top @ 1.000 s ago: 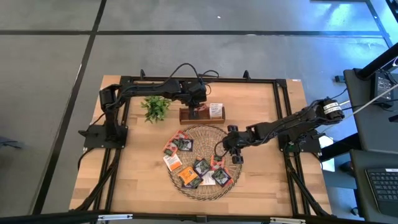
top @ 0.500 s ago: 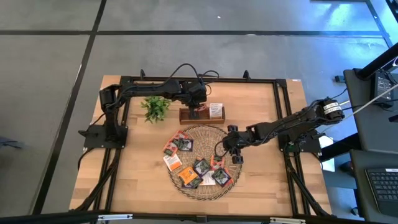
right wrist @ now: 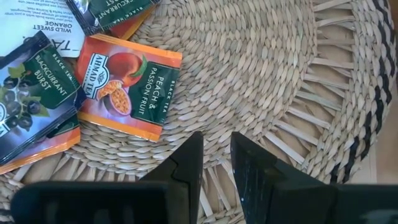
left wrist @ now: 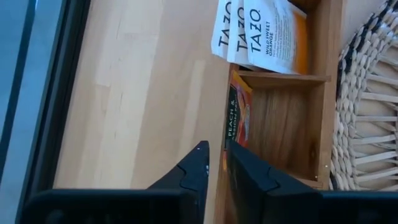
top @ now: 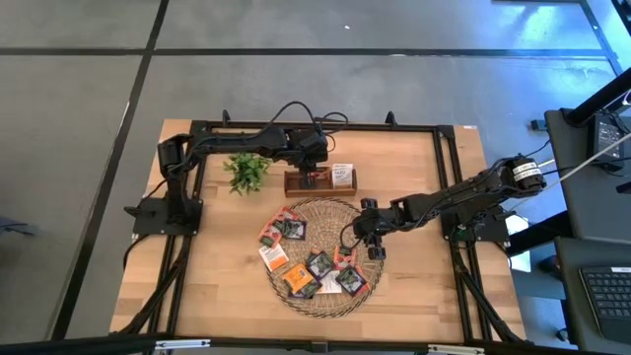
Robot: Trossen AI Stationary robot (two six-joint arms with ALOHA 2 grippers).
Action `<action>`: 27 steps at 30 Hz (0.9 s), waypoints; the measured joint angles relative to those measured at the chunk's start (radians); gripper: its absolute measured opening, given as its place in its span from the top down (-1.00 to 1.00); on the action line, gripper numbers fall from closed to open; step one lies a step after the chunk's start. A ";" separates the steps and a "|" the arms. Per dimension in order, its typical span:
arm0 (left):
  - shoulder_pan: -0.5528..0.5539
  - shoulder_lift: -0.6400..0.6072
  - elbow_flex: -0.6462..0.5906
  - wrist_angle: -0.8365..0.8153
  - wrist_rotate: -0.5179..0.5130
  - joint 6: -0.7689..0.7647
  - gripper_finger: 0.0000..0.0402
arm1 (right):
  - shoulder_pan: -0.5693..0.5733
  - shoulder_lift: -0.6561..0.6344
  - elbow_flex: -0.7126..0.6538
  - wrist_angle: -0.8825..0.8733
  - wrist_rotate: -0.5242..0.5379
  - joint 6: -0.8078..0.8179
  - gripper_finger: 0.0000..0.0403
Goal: Pick & Place Tea
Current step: Put the black and white tea bag into the left section of the wooden organizer
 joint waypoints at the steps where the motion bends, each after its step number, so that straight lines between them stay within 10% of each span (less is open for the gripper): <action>1: 0.000 0.000 0.000 0.000 0.000 0.000 0.70 | 0.000 0.000 0.000 0.000 0.000 0.000 0.58; 27: -0.253 -0.182 -0.072 0.037 0.038 -0.266 0.65 | 0.000 -0.001 0.000 0.016 0.000 0.042 0.58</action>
